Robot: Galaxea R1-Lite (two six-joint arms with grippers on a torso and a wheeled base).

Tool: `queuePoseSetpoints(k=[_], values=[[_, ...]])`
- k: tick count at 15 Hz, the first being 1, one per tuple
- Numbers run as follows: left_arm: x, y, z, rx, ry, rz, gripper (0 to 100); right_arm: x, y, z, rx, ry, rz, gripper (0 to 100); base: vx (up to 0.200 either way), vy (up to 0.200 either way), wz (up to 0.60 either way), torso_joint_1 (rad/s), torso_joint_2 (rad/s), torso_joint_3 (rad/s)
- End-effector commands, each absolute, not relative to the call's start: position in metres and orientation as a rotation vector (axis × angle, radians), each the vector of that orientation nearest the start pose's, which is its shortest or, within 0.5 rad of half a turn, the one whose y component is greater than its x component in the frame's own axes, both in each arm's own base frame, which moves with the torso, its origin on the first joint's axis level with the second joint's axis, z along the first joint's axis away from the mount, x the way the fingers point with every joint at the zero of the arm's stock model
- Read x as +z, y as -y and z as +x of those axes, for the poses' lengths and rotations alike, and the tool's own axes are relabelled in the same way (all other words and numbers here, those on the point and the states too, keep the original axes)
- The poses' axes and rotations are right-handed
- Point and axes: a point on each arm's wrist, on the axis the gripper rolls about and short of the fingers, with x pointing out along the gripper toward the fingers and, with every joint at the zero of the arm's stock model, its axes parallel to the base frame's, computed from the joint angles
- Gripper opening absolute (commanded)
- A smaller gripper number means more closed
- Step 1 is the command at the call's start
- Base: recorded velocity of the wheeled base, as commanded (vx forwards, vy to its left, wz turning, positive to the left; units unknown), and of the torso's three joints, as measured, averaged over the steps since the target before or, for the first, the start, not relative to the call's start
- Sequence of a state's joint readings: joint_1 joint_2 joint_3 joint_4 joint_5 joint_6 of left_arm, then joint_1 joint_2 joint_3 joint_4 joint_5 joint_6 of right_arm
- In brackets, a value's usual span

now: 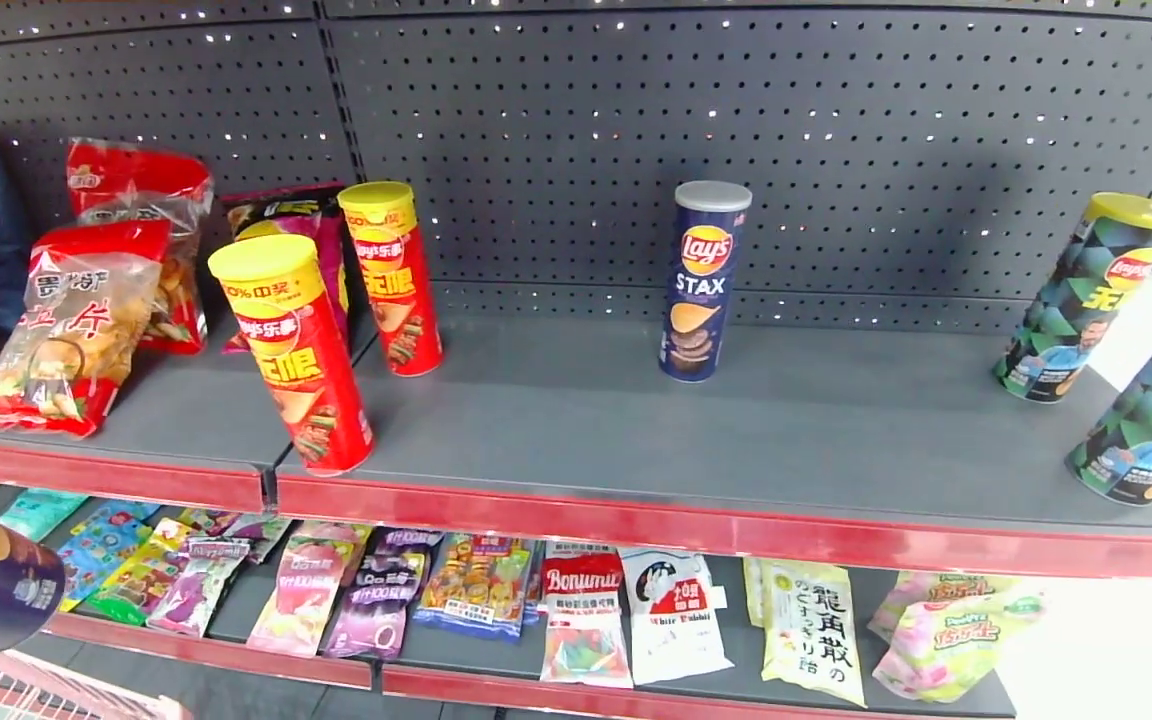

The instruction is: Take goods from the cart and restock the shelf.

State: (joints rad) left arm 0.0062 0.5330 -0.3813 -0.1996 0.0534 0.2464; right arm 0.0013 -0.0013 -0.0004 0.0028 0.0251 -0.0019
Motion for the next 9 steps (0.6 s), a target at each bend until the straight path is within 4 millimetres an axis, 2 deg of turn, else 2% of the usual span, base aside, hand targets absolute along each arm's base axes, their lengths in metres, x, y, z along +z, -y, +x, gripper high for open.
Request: queuePoseSetpoints(k=[1,4,7,8,9], values=[[0.202,-0.001,0.023,0.060,0.056,0.259,0,0.075,-0.001,-0.023,0.028,-0.002,-0.002,100,0.000,0.000,0.00,0.000,0.00,0.000],[0.187,0.000,0.003,0.015,0.102,0.268,0,0.075,-0.001,-0.022,0.032,-0.014,-0.004,100,0.000,0.000,0.00,0.000,0.00,0.000],[0.173,0.001,-0.025,-0.045,0.073,0.263,0,0.081,-0.001,-0.024,0.070,0.018,-0.024,100,0.000,0.000,0.00,0.000,0.00,0.000],[0.171,0.001,-0.032,-0.116,0.078,0.256,0,0.121,-0.002,-0.025,0.125,0.040,-0.024,100,0.000,0.000,0.00,0.000,0.00,0.000],[0.172,0.001,-0.035,-0.167,0.092,0.234,0,0.164,-0.003,-0.013,0.133,0.022,-0.006,100,0.000,0.000,0.00,0.000,0.00,0.000]])
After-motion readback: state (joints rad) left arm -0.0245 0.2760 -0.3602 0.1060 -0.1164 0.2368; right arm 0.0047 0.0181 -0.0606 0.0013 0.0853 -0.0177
